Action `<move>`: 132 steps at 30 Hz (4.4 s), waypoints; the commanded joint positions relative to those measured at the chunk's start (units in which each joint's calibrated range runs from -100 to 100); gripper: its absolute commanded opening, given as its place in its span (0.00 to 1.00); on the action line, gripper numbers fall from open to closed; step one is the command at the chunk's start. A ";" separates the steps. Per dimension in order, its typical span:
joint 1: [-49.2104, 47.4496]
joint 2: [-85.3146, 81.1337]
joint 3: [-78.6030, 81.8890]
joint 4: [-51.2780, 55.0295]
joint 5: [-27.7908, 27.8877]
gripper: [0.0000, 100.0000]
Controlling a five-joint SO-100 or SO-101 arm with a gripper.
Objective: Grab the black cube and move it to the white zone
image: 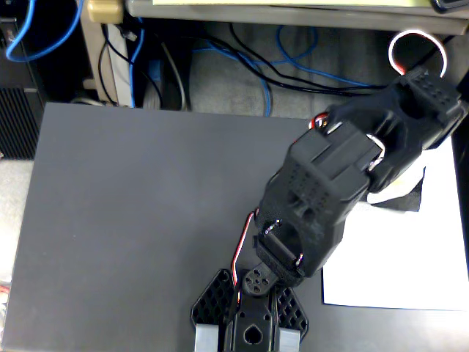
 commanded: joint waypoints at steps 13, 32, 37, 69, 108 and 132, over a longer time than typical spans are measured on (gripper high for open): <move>4.60 1.30 -8.99 4.47 3.35 0.18; -4.97 1.22 -15.25 12.79 5.29 0.38; -5.71 1.22 -15.98 12.96 5.39 0.38; -4.97 -11.80 -23.23 33.20 5.39 0.69; -42.13 -78.08 -17.52 22.74 -22.06 0.01; -43.01 -104.20 41.78 8.07 -25.04 0.01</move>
